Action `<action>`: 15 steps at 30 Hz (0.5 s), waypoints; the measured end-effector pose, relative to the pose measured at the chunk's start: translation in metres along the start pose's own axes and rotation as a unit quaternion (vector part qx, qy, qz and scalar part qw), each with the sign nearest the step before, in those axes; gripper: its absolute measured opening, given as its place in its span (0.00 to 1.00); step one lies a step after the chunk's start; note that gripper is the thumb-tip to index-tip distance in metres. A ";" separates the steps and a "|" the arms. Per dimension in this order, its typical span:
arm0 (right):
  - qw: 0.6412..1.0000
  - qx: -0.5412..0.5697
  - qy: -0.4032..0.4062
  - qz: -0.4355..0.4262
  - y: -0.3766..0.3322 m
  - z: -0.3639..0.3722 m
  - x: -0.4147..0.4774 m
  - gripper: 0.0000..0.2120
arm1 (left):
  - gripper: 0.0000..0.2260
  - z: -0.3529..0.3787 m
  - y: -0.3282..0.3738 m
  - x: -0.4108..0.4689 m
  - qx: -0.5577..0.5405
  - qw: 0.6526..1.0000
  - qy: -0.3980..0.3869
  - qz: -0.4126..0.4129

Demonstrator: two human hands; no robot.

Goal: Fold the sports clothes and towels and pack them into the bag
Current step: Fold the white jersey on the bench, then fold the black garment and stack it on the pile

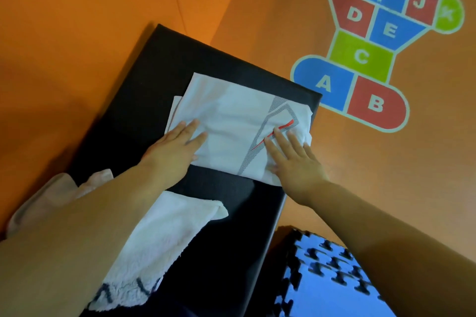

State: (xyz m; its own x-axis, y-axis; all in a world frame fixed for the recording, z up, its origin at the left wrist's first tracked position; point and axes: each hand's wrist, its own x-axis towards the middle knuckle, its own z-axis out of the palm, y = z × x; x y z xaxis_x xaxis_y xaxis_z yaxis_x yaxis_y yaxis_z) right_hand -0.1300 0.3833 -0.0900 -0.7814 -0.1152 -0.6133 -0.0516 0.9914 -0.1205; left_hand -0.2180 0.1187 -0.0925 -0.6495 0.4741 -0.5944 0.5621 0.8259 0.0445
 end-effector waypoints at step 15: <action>0.978 0.191 0.080 -0.015 -0.073 -0.021 -0.073 0.15 | 0.06 0.007 0.045 -0.142 -0.357 0.920 0.129 -0.095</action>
State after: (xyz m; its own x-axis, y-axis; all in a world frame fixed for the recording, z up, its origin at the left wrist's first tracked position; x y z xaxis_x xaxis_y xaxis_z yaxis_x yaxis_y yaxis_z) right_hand -0.0820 0.3204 -0.0202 -0.8716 -0.1028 -0.4794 0.1365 0.8882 -0.4386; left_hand -0.0966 0.0868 -0.0116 -0.8535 0.2803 -0.4393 0.0055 0.8478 0.5303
